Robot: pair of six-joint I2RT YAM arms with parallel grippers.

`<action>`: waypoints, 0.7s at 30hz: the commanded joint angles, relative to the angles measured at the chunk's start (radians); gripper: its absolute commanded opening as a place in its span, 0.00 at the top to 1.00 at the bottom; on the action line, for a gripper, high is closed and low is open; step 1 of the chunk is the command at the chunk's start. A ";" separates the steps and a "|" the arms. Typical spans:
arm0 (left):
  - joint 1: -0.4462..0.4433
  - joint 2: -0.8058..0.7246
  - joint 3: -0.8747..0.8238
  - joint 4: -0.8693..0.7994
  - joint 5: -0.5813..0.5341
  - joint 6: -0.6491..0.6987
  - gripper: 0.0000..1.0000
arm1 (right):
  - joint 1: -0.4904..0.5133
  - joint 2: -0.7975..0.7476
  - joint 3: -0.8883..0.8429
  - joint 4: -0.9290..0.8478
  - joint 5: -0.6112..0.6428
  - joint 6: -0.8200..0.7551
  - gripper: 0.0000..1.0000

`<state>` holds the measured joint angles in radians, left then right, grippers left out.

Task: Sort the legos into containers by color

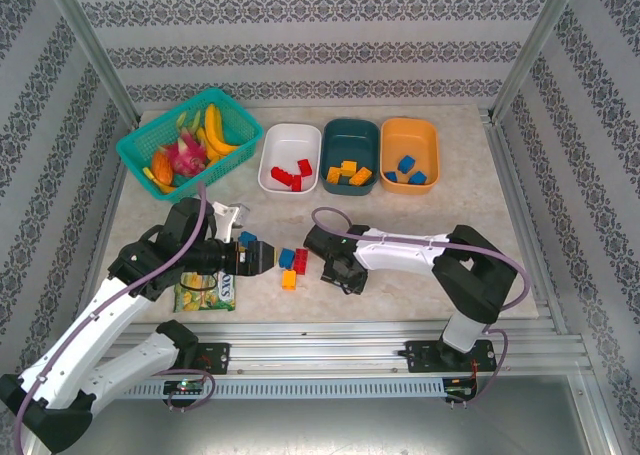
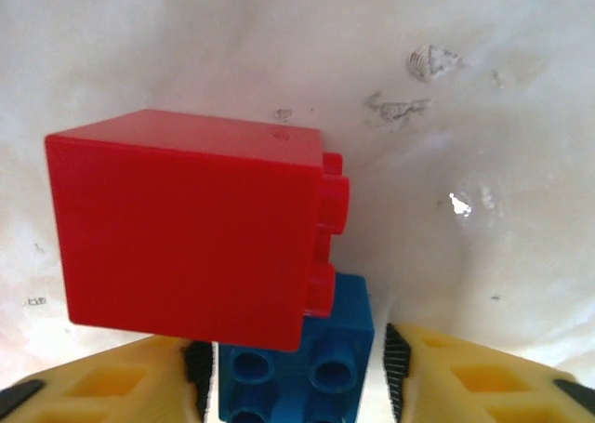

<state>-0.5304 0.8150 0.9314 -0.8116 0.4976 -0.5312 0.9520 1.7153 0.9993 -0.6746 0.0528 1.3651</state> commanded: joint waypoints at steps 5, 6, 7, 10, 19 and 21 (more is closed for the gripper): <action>-0.011 -0.010 -0.010 -0.013 0.028 -0.012 0.11 | 0.014 0.027 0.026 0.000 0.026 0.021 0.67; -0.011 -0.008 -0.009 -0.011 0.029 -0.012 0.11 | 0.015 0.023 0.034 -0.014 0.031 0.015 0.68; -0.011 -0.006 -0.007 -0.008 0.030 -0.013 0.11 | 0.019 0.016 0.049 -0.032 0.037 0.006 0.69; -0.011 0.009 0.011 0.008 0.024 -0.023 0.11 | 0.029 -0.017 0.101 -0.099 0.066 -0.041 0.74; -0.011 0.186 0.164 0.180 0.022 -0.119 0.11 | -0.038 -0.153 0.348 -0.307 0.148 -0.251 0.76; -0.011 0.243 0.205 0.221 0.012 -0.132 0.11 | -0.108 -0.179 0.381 -0.311 0.156 -0.319 0.76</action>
<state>-0.5304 1.0164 1.0748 -0.7082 0.5121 -0.6189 0.9207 1.5818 1.3312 -0.8886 0.1387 1.1694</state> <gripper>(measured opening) 0.887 0.331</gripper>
